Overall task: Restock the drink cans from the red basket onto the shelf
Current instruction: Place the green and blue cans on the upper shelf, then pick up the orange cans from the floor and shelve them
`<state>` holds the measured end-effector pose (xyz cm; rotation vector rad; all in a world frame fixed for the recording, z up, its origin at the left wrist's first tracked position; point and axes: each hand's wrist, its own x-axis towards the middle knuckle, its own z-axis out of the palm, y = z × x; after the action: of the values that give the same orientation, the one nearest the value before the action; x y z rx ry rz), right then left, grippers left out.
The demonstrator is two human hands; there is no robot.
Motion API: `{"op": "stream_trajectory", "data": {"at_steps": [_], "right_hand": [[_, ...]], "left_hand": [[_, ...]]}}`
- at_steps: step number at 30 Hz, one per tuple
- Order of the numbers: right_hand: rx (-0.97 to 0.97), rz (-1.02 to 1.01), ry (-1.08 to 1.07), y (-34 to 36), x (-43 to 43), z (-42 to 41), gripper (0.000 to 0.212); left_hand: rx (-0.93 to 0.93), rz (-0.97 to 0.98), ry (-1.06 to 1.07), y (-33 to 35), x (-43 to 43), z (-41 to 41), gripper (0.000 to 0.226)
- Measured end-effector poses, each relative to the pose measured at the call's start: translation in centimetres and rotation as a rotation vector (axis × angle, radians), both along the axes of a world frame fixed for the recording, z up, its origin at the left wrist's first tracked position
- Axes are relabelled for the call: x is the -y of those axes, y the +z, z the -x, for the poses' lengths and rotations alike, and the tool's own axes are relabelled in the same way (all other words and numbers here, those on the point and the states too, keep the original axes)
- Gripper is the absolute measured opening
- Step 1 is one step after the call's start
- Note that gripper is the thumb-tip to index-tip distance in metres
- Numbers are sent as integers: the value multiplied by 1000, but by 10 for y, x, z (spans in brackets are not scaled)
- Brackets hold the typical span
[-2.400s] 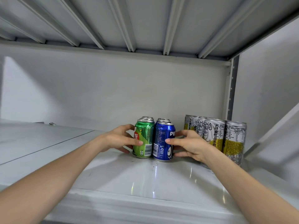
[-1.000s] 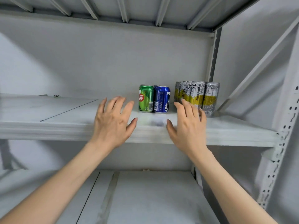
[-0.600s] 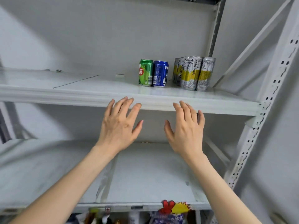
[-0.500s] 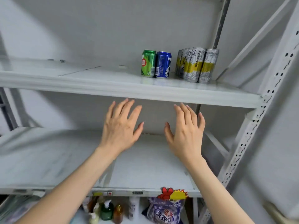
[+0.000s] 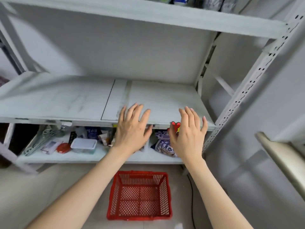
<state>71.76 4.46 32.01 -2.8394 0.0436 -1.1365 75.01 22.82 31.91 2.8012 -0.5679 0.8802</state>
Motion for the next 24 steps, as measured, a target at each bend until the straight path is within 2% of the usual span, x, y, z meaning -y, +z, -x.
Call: {"op": "stream_trajectory", "data": {"at_steps": [9,24], "right_hand": [[-178,-53,0,-82,-65,91,51],[-570,-1,196,-196,-159,224,54]], "left_hand": [[-201,-11,-16,-95,-54,93,49],[-453,-51,210,-214,-176,253,49]]}}
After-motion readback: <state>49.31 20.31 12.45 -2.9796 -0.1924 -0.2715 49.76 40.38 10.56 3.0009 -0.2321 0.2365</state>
